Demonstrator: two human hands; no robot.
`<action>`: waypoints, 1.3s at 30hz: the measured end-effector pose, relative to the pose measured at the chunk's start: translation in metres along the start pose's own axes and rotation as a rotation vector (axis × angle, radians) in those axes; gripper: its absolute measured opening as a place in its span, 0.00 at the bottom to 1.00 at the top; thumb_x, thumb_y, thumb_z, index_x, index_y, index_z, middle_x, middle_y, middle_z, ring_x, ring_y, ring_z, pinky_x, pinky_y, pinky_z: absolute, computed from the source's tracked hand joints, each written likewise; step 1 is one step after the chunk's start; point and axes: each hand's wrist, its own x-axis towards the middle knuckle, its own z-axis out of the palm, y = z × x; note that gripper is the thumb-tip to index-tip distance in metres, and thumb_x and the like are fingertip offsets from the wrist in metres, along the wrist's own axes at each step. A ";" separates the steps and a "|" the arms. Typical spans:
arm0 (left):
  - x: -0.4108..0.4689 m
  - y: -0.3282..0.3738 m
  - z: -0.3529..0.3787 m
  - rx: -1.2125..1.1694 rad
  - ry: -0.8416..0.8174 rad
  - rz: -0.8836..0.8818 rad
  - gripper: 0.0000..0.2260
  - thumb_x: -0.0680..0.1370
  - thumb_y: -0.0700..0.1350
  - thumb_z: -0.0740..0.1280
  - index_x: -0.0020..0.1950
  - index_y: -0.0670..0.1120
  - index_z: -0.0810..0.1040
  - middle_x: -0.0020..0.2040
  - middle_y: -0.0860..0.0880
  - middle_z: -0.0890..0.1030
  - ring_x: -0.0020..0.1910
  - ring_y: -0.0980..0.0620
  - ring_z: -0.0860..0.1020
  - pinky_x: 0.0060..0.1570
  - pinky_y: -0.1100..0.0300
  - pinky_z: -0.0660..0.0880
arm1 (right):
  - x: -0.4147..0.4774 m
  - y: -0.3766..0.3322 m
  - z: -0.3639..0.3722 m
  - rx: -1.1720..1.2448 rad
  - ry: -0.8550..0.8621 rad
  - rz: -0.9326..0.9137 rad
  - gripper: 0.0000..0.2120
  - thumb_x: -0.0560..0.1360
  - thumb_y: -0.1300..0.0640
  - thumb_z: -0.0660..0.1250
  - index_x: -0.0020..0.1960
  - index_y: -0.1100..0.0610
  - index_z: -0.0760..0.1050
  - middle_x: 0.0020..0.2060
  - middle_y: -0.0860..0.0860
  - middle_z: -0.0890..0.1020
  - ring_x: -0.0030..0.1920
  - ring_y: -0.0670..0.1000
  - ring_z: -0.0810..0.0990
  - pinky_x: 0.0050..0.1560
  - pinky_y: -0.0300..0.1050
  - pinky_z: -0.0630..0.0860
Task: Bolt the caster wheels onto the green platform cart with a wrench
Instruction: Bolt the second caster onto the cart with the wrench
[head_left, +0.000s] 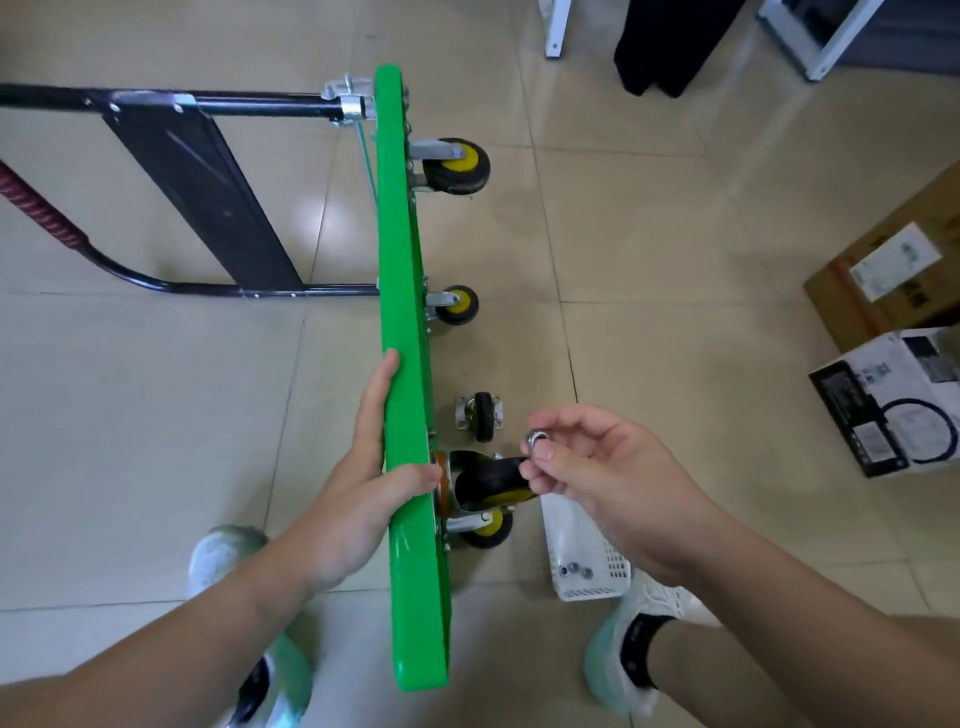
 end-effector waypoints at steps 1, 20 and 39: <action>0.000 -0.001 0.000 0.008 -0.001 0.002 0.43 0.65 0.59 0.70 0.70 0.84 0.50 0.79 0.63 0.62 0.68 0.64 0.73 0.60 0.68 0.71 | 0.003 0.001 0.004 0.016 -0.017 -0.013 0.09 0.77 0.69 0.66 0.54 0.61 0.79 0.41 0.56 0.84 0.41 0.53 0.82 0.47 0.44 0.80; 0.004 -0.012 -0.005 -0.037 0.002 -0.014 0.45 0.67 0.52 0.72 0.76 0.78 0.52 0.58 0.69 0.79 0.61 0.42 0.79 0.60 0.46 0.80 | 0.066 0.017 0.032 -0.556 -0.121 -0.143 0.06 0.75 0.56 0.74 0.50 0.48 0.80 0.42 0.45 0.83 0.45 0.46 0.82 0.54 0.46 0.80; 0.004 -0.008 -0.005 -0.029 0.009 -0.019 0.44 0.67 0.53 0.71 0.74 0.79 0.52 0.56 0.71 0.79 0.55 0.44 0.79 0.61 0.38 0.77 | 0.073 0.027 0.040 -0.649 -0.141 -0.186 0.06 0.75 0.54 0.73 0.53 0.50 0.82 0.44 0.43 0.85 0.47 0.42 0.82 0.53 0.45 0.80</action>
